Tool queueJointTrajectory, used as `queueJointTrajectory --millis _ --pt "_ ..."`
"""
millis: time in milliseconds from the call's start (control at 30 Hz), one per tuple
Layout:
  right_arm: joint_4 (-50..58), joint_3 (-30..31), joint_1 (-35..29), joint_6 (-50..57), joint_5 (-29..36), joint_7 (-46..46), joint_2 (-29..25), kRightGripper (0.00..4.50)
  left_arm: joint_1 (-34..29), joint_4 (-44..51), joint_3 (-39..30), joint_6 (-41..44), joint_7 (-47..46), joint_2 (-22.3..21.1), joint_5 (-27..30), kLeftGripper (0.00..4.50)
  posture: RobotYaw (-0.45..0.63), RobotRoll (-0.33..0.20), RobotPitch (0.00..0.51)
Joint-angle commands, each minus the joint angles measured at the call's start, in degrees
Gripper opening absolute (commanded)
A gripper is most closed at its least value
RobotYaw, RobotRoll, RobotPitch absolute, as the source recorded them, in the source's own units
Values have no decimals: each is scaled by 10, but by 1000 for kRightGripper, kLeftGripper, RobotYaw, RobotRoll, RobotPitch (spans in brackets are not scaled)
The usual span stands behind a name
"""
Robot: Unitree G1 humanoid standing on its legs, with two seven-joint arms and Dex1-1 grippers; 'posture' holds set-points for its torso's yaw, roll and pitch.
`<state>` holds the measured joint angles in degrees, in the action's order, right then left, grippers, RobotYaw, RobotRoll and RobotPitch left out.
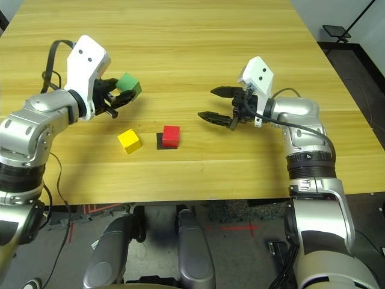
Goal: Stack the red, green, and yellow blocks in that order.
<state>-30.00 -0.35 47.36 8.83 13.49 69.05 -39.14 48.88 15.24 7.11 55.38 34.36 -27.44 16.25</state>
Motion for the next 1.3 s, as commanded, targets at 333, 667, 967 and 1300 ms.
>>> queueJointTrajectory --millis 333,667,967,1300 --pt "10 1 -12 -2 -7 13 -8 4500 4 12 73 -112 163 -37 27 2009 242 132 249" --pt "152 1 -62 92 36 67 -43 4500 18 -50 120 -183 190 -5 -8 2009 225 123 254" --pt "191 5 -78 115 44 89 -72 4500 26 -139 151 -281 229 22 -50 2009 207 105 265" --pt "204 0 -85 123 46 89 -78 4500 26 -195 153 -341 261 40 -82 2009 190 98 256"
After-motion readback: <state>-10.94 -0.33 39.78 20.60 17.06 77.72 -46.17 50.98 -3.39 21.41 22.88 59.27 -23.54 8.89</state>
